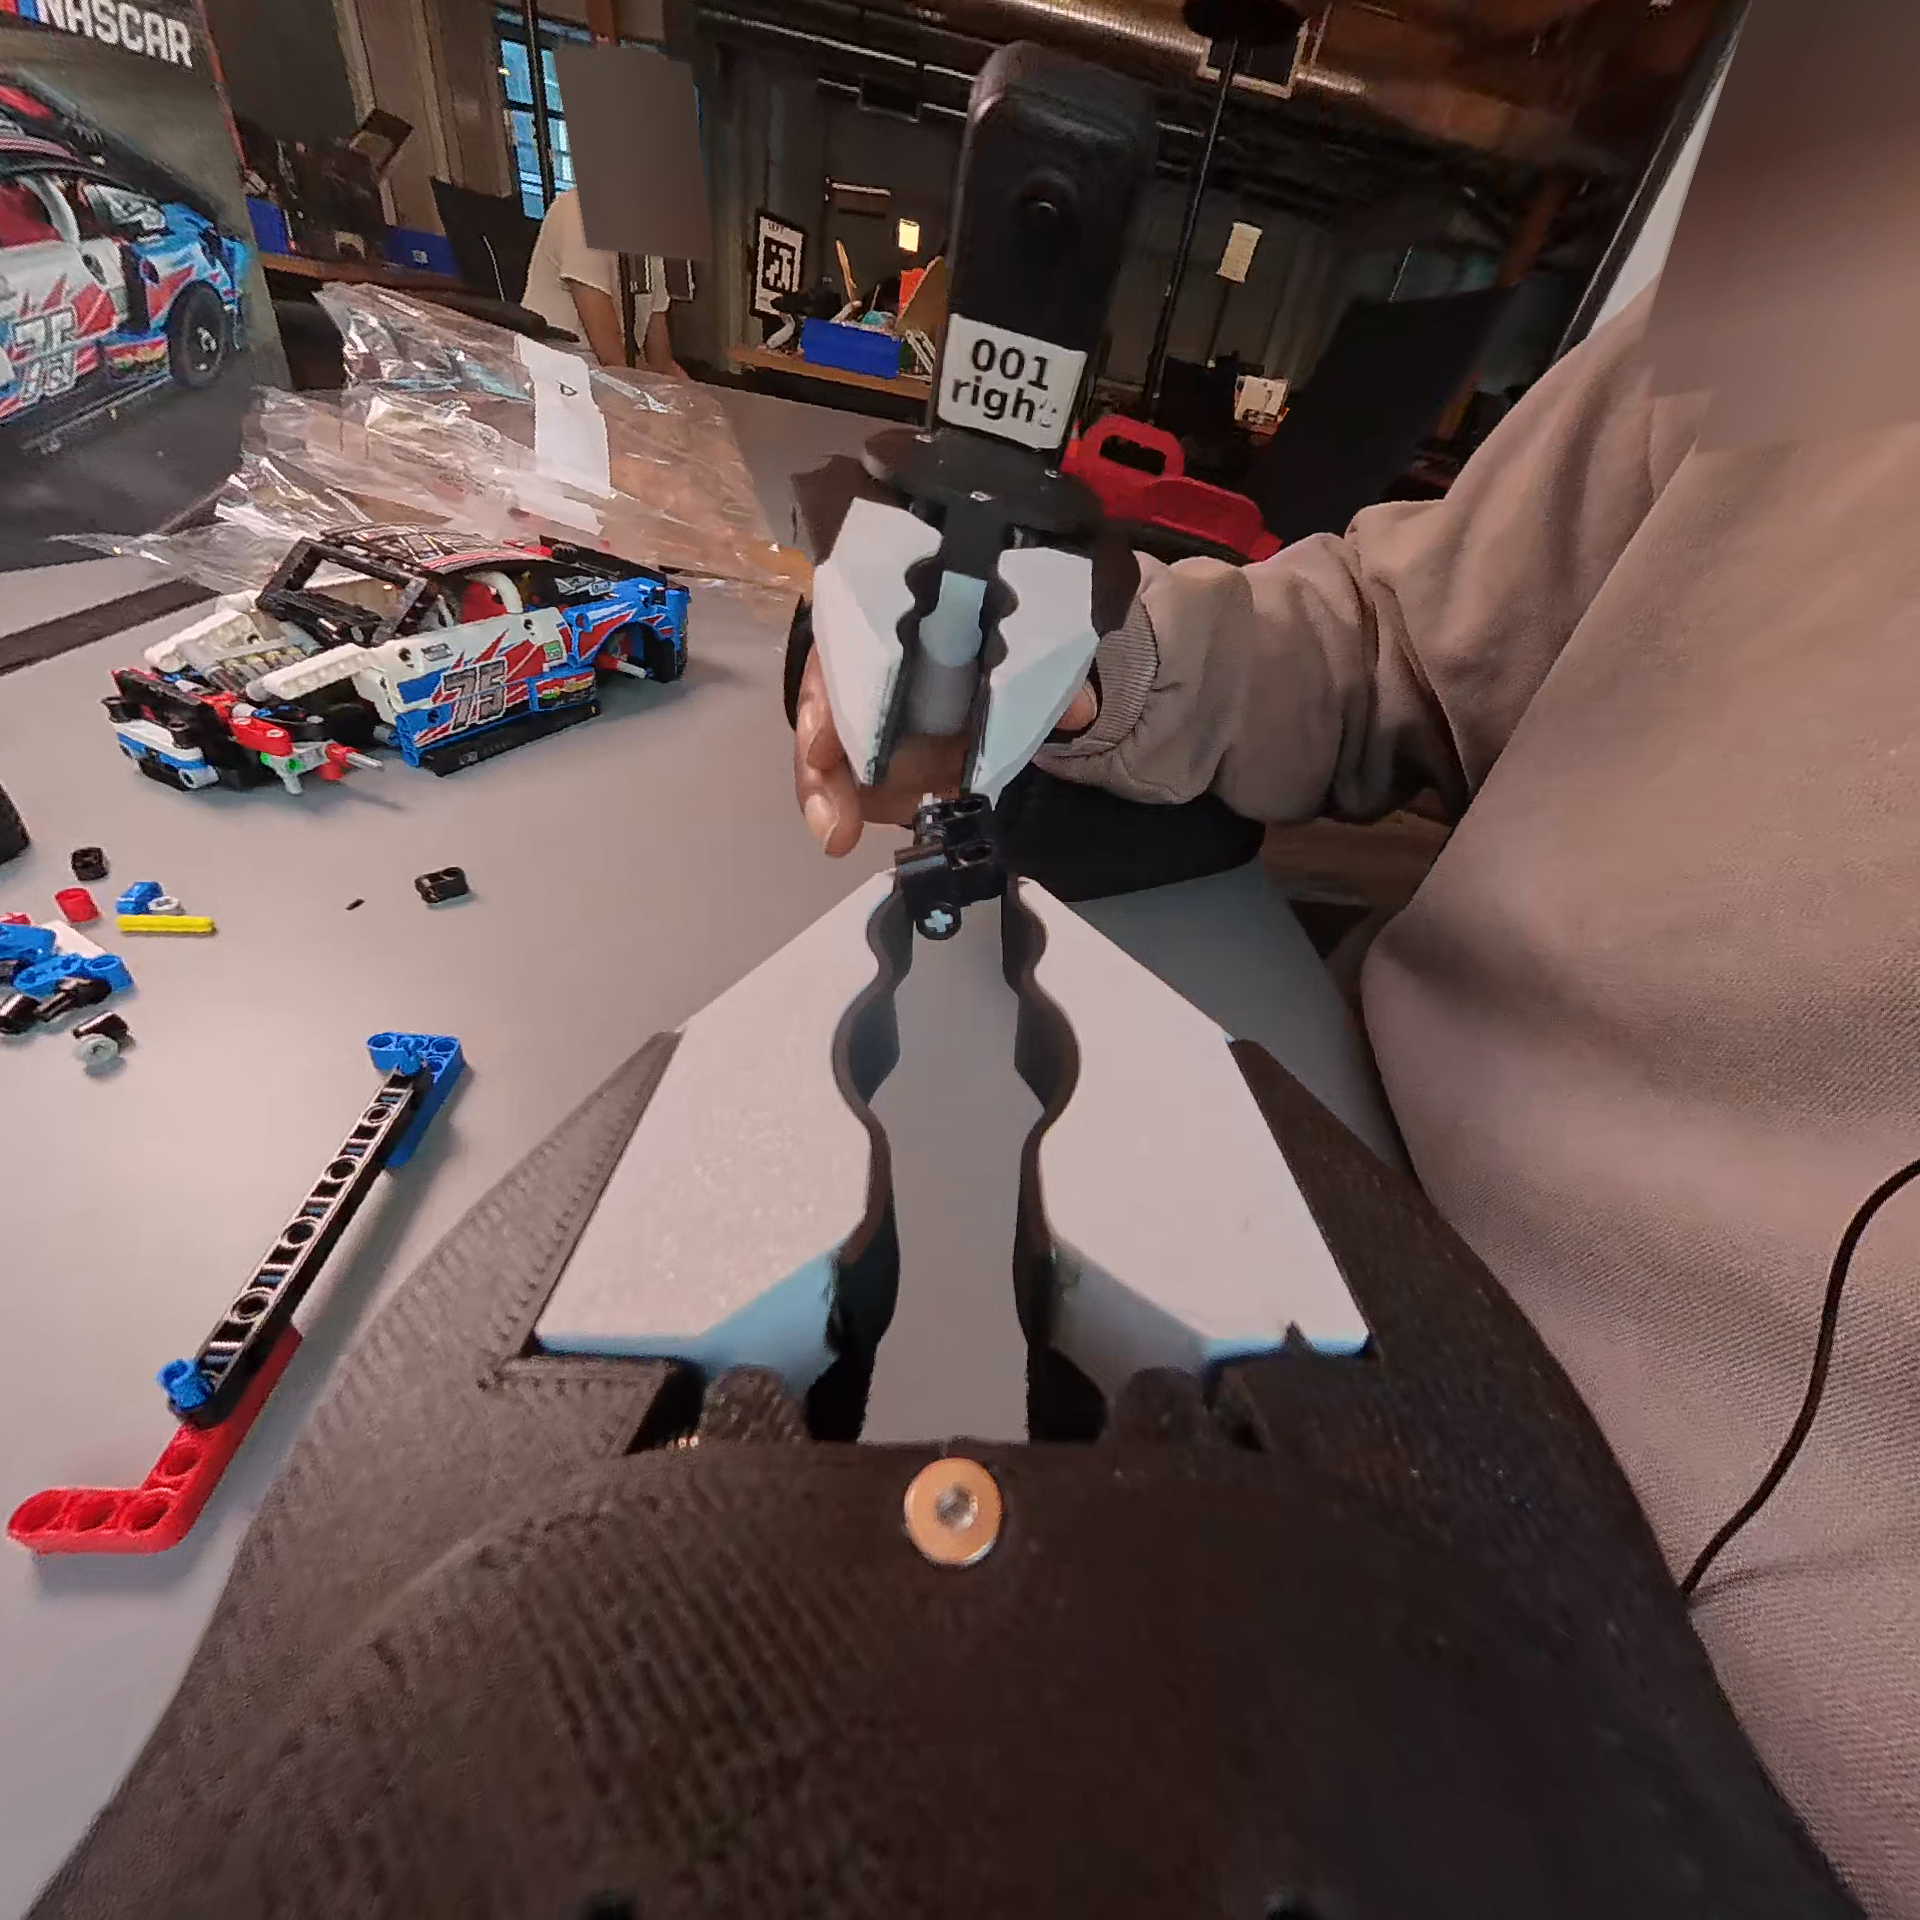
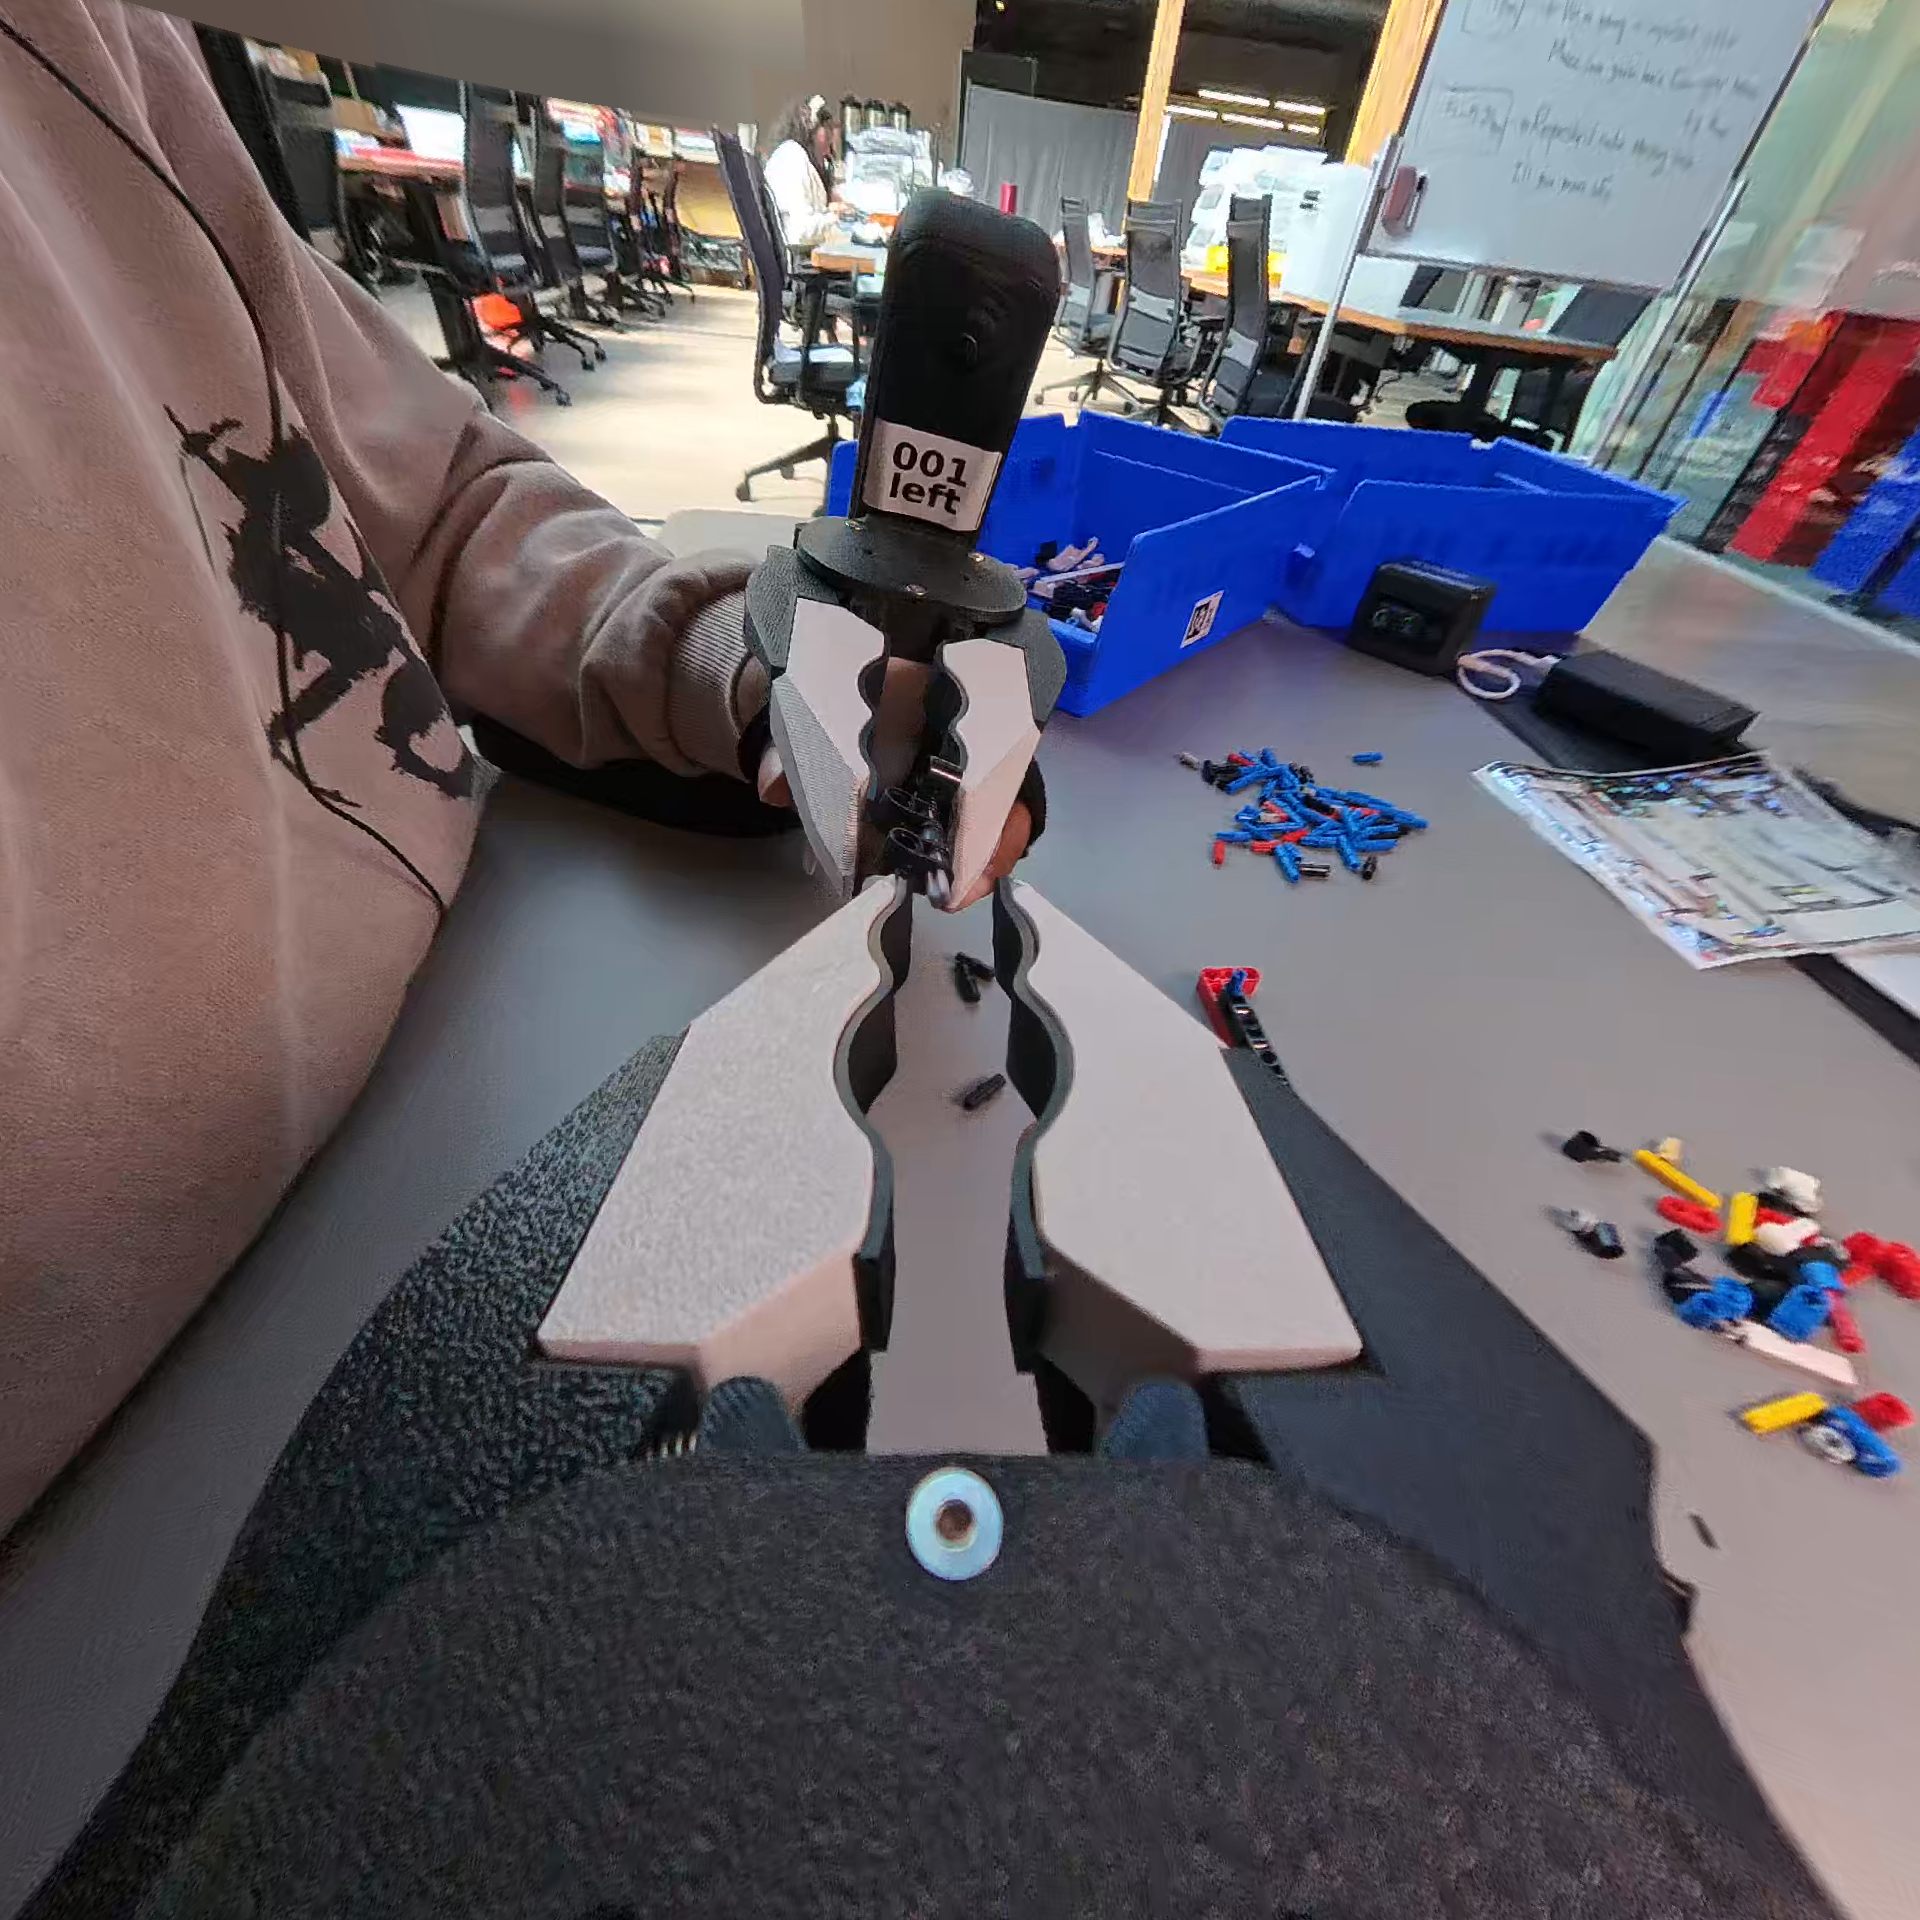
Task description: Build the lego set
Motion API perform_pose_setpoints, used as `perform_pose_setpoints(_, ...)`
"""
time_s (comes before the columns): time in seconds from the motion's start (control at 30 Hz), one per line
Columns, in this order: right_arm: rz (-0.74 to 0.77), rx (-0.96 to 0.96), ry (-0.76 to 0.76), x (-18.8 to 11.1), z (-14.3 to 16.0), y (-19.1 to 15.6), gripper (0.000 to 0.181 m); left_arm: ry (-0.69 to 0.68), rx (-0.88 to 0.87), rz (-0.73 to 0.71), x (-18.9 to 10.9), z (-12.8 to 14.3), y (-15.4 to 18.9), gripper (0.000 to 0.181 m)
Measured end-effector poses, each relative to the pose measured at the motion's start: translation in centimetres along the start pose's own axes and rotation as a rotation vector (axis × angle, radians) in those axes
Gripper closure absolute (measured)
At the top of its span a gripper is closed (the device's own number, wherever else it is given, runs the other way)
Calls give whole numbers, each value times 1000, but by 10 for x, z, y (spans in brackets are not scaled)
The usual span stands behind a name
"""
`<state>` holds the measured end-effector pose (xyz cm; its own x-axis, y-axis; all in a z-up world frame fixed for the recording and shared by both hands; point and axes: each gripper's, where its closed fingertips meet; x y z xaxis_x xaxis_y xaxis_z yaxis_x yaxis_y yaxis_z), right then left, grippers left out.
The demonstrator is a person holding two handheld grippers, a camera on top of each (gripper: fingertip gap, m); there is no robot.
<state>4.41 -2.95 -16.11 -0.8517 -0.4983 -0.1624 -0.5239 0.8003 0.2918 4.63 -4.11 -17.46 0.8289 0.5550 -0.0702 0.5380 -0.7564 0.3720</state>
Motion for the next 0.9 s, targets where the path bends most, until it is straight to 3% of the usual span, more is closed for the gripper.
perform_pose_setpoints(0.3, -70, 17, -19, 5, 7, -11, 178, -19, 60, -17, 4, 3, 4, 165)
perform_pose_setpoints(0.5, -4, -104, -55, 6, 8, -5, 179, -10, -78, 21, 3, 2, 1, 150)
perform_pose_setpoints(0.6, 1, -146, -68, 10, 7, -7, 179, -25, -97, -2, 4, 5, -2, 165)
perform_pose_setpoints(0.67, 9, -177, -97, 11, 11, -6, 179, -26, -114, 2, 4, 5, -3, 166)
perform_pose_setpoints(0.8, -5, 0, -114, 1, 16, 10, 172, -23, -86, -37, 4, 5, -9, 166)
perform_pose_setpoints(0.9, 158, 208, -397, -36, 75, 67, 171, 1, -85, -62, -2, 0, -16, 166)
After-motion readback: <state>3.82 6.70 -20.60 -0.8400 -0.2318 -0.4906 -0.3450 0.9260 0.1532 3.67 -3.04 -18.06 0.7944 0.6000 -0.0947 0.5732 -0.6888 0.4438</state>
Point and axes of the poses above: each gripper's, where its closed fingertips meet, x out along the fingers, z out of its underside, y = z × x across the jaws, and after that the axes turned 12 degrees about -x, right-handed
